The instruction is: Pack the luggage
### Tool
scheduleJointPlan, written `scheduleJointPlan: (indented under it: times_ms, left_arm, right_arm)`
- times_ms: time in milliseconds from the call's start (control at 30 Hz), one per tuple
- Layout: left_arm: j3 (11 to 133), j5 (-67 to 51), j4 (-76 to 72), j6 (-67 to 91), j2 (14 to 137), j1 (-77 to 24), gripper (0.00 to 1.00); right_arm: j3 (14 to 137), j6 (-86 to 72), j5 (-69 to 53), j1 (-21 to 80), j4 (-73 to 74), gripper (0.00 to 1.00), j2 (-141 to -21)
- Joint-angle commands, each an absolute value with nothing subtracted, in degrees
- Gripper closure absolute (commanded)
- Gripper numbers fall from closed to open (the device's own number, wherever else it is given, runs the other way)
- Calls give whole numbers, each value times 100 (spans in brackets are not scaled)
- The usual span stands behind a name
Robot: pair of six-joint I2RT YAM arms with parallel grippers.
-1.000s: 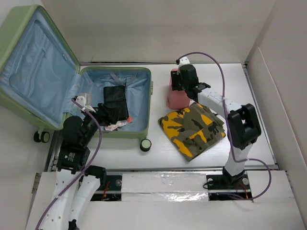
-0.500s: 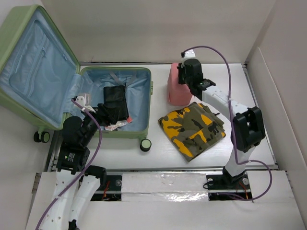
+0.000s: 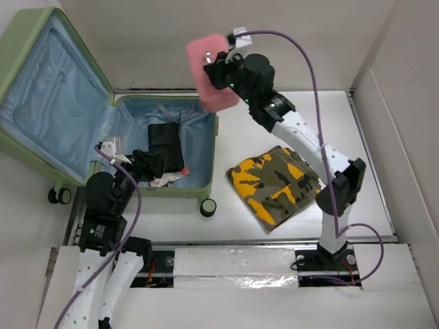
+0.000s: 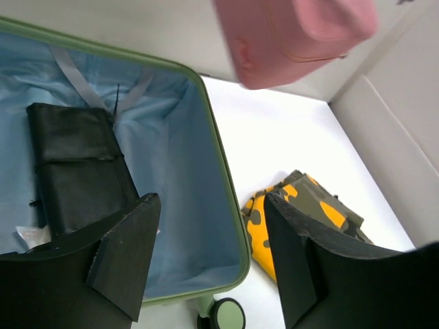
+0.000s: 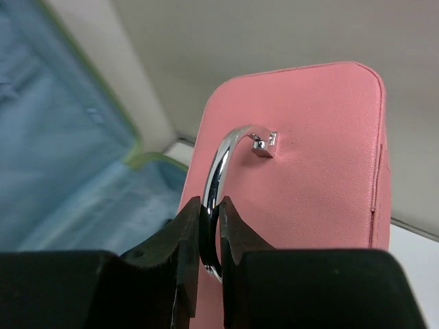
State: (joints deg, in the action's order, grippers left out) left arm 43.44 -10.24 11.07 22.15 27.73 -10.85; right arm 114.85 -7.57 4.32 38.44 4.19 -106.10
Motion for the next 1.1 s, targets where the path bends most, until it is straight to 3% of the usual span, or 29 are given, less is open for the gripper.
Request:
scheduleJointPlan:
  times_ms: [0, 233, 333, 500, 667, 800, 1033, 1067]
  left_arm:
    - [4614, -616, 931, 2338, 2532, -1063, 42]
    - [4676, -54, 888, 2452, 2101, -1063, 46]
    - [4615, -53, 757, 2487, 1873, -1063, 46]
    - [4518, -79, 677, 2496, 1810, -1063, 45]
    - [4430, -255, 668, 2487, 1907, -1063, 44]
    - [4491, -299, 650, 2496, 1872, -1063, 63]
    - [4465, 62, 510, 2522, 1503, -1063, 59]
    - [4430, 27, 484, 2522, 1520, -1063, 59]
  right_arm:
    - [12310, -1264, -482, 4157, -351, 100, -11413]
    - [13681, -2906, -1423, 4842, -1160, 100, -13004]
    - [13659, -3984, -1669, 5044, -2133, 100, -13376]
    - [14150, -4947, -1346, 5343, -2688, 100, -14281]
    - [13712, -6202, -914, 5396, -3479, 100, -14537]
    - [14334, -6320, -1046, 5396, -3412, 100, -14827]
    - [13475, -6449, -1475, 5265, -3867, 100, -14361]
    - [12856, -6538, -1494, 5186, -3954, 100, -14283]
